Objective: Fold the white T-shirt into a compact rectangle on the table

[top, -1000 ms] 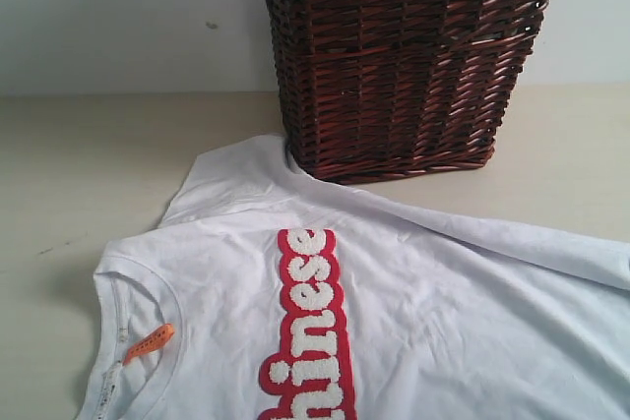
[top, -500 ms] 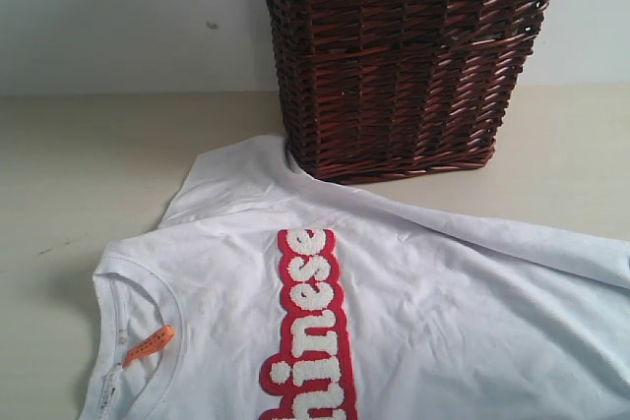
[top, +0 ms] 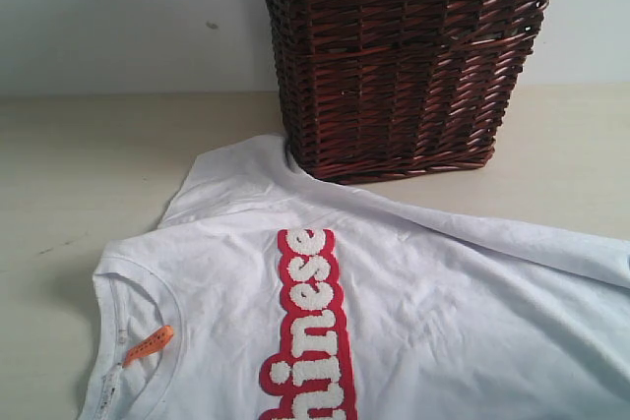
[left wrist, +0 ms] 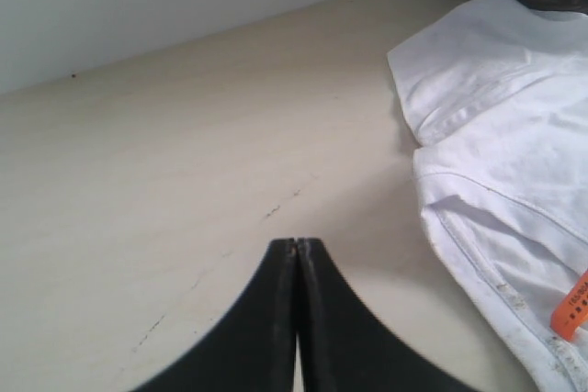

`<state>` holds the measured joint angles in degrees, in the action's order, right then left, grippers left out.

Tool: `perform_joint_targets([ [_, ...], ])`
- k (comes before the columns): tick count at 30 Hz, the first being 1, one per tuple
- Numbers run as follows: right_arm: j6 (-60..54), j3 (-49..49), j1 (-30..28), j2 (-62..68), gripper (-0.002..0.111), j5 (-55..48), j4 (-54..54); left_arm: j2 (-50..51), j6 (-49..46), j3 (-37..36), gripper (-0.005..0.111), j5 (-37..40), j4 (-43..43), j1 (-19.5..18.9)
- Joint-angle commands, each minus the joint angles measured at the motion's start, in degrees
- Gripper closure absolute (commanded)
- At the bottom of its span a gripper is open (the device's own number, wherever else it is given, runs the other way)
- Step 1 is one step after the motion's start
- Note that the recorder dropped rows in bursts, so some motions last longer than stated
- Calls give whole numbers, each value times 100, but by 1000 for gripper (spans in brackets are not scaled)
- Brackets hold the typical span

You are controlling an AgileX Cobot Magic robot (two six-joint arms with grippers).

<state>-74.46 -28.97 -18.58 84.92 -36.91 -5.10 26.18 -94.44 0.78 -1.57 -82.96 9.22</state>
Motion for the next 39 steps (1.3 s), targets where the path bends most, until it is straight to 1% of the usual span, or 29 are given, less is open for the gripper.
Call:
perform_joint_targets([
  [1, 269, -11, -17, -479, 108, 512, 686, -34, -2, -23, 107, -24, 4, -7],
  [4, 269, -11, -17, -825, 108, 886, 430, -34, -2, -23, 107, -24, 4, -7],
  [6, 351, -11, -17, -902, 108, 646, 346, -34, -2, -23, 107, -24, 4, -7],
  [8, 394, -2, -17, -914, 108, -119, 398, -34, -2, -23, 107, -24, 4, -7],
  [10, 107, -2, -17, -875, 108, -1144, 407, -34, -2, -23, 107, -24, 4, -7],
  [12, -72, -2, -17, -818, 108, -1722, 407, -34, -2, -23, 107, -24, 4, -7],
  [16, -11, -2, -17, -606, 108, -1410, 510, -34, -2, -23, 107, -24, 4, -7],
  [24, 1160, -2, -26, 119, 108, -1097, 1513, -34, -2, -23, 107, -24, 4, -7],
  [29, 1340, -2, -26, 393, 108, -513, 1582, -34, -2, -23, 107, -24, 4, -7],
  [33, 1478, -2, -26, 647, 108, -571, 1599, -34, -2, -23, 107, -24, 4, -7],
  [37, 1868, -2, -26, 909, 108, -595, 1879, -34, -2, -23, 107, -24, 4, -7],
  [39, 1921, -2, -26, 969, 108, -798, 1904, -34, -2, -23, 107, -24, 4, -7],
])
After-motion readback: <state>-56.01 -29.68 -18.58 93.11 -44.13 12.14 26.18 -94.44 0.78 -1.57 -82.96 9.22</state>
